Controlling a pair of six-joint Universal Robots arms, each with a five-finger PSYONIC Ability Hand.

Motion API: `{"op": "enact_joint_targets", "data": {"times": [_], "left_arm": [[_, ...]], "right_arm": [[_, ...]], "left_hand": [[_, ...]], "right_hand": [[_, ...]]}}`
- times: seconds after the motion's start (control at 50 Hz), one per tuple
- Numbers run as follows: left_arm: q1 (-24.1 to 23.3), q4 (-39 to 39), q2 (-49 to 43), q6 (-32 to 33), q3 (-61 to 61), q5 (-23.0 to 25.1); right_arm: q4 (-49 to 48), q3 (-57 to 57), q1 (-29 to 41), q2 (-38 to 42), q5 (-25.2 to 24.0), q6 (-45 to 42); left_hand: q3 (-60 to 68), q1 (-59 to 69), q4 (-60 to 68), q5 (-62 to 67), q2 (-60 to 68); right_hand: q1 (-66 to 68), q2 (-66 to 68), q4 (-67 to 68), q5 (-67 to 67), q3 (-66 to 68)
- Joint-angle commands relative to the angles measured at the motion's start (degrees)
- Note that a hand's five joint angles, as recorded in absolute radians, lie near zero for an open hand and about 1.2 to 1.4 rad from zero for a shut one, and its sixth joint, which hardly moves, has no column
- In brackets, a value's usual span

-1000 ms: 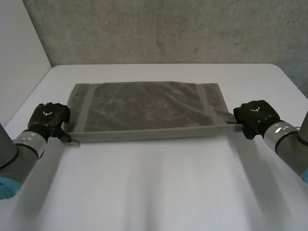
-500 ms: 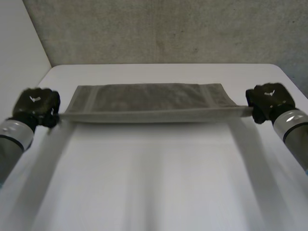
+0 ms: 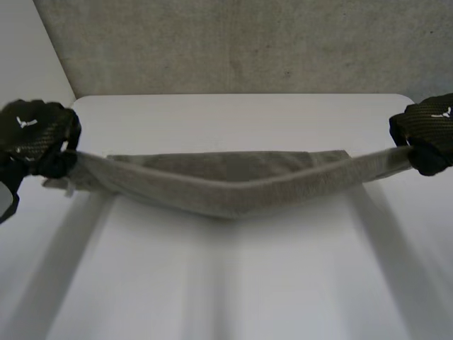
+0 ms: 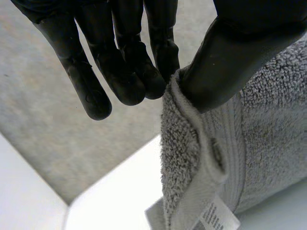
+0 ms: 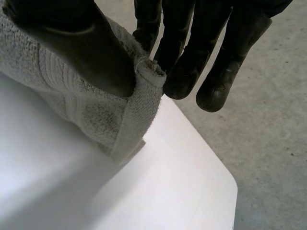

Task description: Fold the towel.

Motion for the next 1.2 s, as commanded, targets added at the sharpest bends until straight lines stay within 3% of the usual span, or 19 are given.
{"op": "enact_joint_targets", "data": {"times": [0.02,0.1,0.16,0.2,0.26,0.32,0.36,0.42,0.52,0.74,0.9,0.92,0.94,0.96,0.98,1.0,1.02,1.2], "left_arm": [[1.62,-1.37,0.23,0.01,-1.81,3.61],[2.77,-0.75,-1.0,0.1,-0.58,4.05],[3.12,1.09,-6.36,0.19,1.79,4.32],[3.03,2.5,-10.05,0.1,3.55,4.05],[1.98,3.82,-16.91,0.1,8.29,3.7],[0.75,3.73,-24.64,0.1,14.1,3.44],[-1.09,3.56,-32.52,0.19,20.83,2.92],[-2.24,3.47,-35.89,0.19,24.2,2.3],[-4.79,3.64,-48.08,0.28,37.53,-1.56],[-6.72,3.29,-62.77,0.28,56.27,-4.9],[-7.78,3.29,-67.18,0.28,61.29,-5.53],[-7.95,3.29,-67.44,0.28,61.29,-5.53],[-7.95,3.29,-67.45,0.28,61.29,-5.53],[-8.21,3.29,-67.45,0.28,61.12,-5.61],[-8.22,3.29,-67.45,0.28,61.12,-5.61],[-8.48,3.12,-67.45,0.28,61.03,-5.88],[-8.83,2.94,-67.19,0.28,60.77,-6.49],[-9.89,0.74,-62.79,0.19,57.07,-9.83]], "right_arm": [[3.88,0.41,-1.85,-1.85,-3.49,-3.98],[3.36,-0.21,-1.76,-0.7,-4.02,-5.04],[1.51,-1.0,-1.41,4.31,-4.19,-5.83],[-1.11,-5.02,-0.36,12.44,-2.88,-5.48],[-1.65,-7.59,0.61,16.17,-2.08,-5.39],[-2.36,-13.39,3.87,22.76,1.87,-5.12],[-2.27,-20.74,7.45,30.19,7.2,-5.12],[-2.44,-27.51,9.13,36.53,11.17,-4.51],[-5.68,-35.52,10.19,43.75,14.26,-2.15],[-14.83,-47.39,13.27,54.74,19.09,-1.34],[-15.45,-55.04,14.76,61.6,20.24,-1.7],[-15.1,-55.83,15.03,62.57,20.41,-1.7],[-15.1,-55.84,15.03,62.58,20.42,-1.7],[-14.58,-56.36,15.03,63.19,20.76,-1.7],[-14.57,-56.37,15.03,63.19,20.77,-1.7],[-14.05,-56.54,15.03,63.54,21.46,-1.7],[-14.05,-56.72,15.12,63.54,22.17,-1.52],[-13.43,-54.52,15.56,57.92,23.32,1.47]], "left_hand": [[2.66,7.7,1.95,8.25,2.75],[2.66,7.7,1.95,8.25,2.75],[2.66,7.7,1.95,8.25,2.75],[2.66,7.7,1.95,8.25,2.75],[2.66,7.7,1.95,8.25,2.75],[2.66,7.7,1.95,8.25,2.75],[2.66,7.7,1.95,8.25,2.75],[2.66,7.7,1.95,8.25,2.75],[2.66,7.7,1.95,8.25,2.75],[2.66,7.7,1.95,8.25,2.75],[2.66,7.7,1.95,8.25,2.75],[-17.8,-12.76,-18.51,-12.21,-17.71],[-18.0,-12.96,-18.72,-12.42,-17.92],[-49.98,-44.94,-50.69,-44.39,-49.89],[-50.3,-45.26,-51.01,-44.71,-50.21],[-67.29,-62.25,-68.0,-61.7,-67.2],[-66.46,-61.42,-67.17,-60.87,-66.37],[-66.45,-61.41,-67.16,-60.86,-66.36]], "right_hand": [[4.36,3.87,3.29,3.81,2.91],[4.36,3.87,3.29,3.81,2.91],[4.36,3.87,3.29,3.81,2.91],[4.36,3.87,3.29,3.81,2.91],[4.36,3.87,3.29,3.81,2.91],[4.36,3.87,3.29,3.81,2.91],[4.36,3.87,3.29,3.81,2.91],[4.36,3.87,3.29,3.81,2.91],[4.36,3.87,3.29,3.81,2.91],[4.36,3.87,3.29,3.81,2.91],[4.36,3.87,3.29,3.81,2.91],[-5.4,-5.9,-6.48,-5.96,-6.86],[-5.5,-6.0,-6.58,-6.05,-6.96],[-38.14,-38.64,-39.22,-38.69,-39.6],[-38.47,-38.96,-39.55,-39.02,-39.93],[-61.12,-61.62,-62.2,-61.67,-62.58],[-65.64,-66.13,-66.71,-66.19,-67.09],[-65.64,-66.13,-66.71,-66.19,-67.09]]}}
